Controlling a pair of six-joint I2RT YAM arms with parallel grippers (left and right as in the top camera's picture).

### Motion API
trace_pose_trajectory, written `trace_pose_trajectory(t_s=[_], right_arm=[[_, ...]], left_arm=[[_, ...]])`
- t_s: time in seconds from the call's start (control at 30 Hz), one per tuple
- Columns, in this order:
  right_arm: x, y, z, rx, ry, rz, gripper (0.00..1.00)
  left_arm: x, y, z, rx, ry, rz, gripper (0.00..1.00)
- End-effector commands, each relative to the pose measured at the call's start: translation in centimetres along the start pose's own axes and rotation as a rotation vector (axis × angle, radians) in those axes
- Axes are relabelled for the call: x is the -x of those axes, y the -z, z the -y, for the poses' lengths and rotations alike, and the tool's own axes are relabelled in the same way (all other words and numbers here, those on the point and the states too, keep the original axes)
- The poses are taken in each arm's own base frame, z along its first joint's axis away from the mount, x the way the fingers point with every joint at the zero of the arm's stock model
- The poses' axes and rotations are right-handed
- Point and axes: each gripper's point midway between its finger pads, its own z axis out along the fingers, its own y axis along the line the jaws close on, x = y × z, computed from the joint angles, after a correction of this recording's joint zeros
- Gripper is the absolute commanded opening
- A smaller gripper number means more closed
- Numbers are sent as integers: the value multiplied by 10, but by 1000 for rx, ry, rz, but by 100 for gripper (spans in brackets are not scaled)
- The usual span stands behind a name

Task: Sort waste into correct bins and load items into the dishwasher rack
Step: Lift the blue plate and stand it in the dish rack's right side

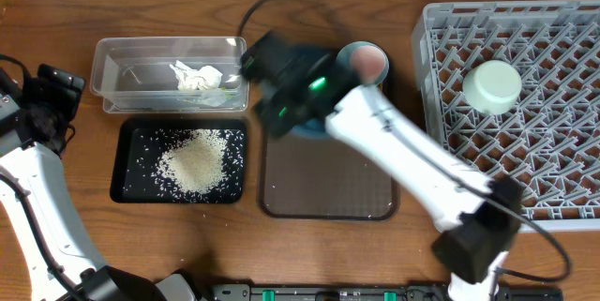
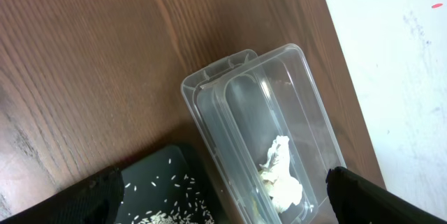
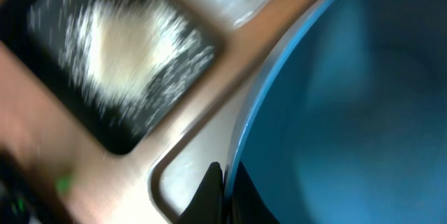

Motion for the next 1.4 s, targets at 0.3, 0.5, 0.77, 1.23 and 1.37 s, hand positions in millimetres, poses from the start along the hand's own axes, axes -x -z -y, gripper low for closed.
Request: trace_pose_trajectory(t_s=[0.3,0.5,0.77,1.23,1.37], right_arm=[[-19,189,246,35,-545,371,1],[-70,211,317,186,-677,523,1],[-113,252,360,456,-538,892,1],[-179,233,404,407,-724,940,1],[-183,224,409,425,-752,932,1]], left_arm=[[1,-1,-4,15,4,6,95],[1,-1,-4,15,4,6,95],[1,-1,-4,15,4,6,95],[1,-1,-4,15,4,6,95],[1,-1,-4,15,4,6,95]])
